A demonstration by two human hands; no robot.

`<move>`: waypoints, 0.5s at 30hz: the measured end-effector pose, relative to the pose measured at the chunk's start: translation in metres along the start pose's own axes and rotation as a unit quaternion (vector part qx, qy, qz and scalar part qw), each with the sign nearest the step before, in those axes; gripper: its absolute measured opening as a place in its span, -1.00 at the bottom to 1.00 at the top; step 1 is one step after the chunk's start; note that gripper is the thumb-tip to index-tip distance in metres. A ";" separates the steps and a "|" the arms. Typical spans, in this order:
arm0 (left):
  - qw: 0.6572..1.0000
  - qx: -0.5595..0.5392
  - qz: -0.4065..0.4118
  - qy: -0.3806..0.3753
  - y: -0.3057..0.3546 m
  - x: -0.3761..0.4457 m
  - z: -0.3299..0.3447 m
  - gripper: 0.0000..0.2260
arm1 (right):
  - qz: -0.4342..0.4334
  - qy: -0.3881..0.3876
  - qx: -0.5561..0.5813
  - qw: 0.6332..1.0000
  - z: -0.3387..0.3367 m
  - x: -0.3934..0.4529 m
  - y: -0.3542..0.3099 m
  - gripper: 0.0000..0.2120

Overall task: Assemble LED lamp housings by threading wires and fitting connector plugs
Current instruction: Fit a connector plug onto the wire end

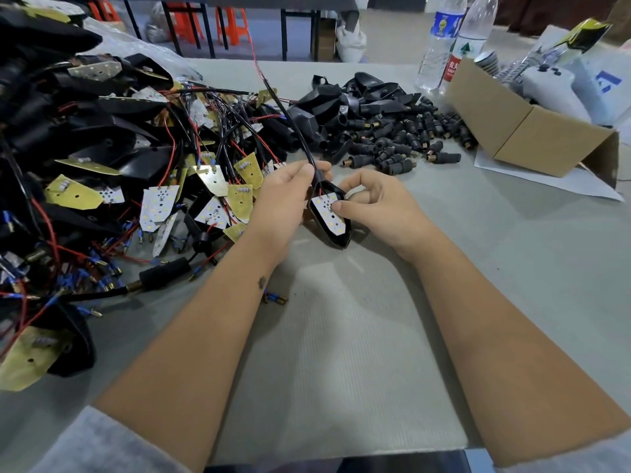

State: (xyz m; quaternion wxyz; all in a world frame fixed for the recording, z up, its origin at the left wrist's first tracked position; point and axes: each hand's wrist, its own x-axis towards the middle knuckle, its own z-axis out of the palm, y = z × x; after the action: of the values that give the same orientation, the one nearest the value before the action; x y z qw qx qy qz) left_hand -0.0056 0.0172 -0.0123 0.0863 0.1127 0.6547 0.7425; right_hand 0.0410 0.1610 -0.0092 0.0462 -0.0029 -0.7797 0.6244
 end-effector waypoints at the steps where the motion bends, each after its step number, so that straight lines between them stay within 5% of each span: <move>1: 1.000 -0.003 -0.002 0.002 -0.001 0.001 -0.001 -0.71 | -0.001 0.002 -0.002 1.000 0.001 0.000 0.000 -0.88; 8: 0.995 -0.094 0.005 0.028 0.000 0.001 -0.003 -0.81 | -0.011 0.005 0.016 1.000 0.001 -0.001 -0.002 -0.85; 15: 0.997 -0.072 0.000 0.034 -0.001 0.002 -0.003 -0.87 | -0.013 -0.010 -0.009 1.000 -0.001 0.002 0.002 -0.84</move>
State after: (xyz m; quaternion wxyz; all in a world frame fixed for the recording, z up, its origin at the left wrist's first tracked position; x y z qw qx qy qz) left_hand -0.0083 0.0155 -0.0136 0.0718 0.0809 0.6021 0.7911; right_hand 0.0390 0.1626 -0.0109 0.0461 0.0127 -0.7858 0.6166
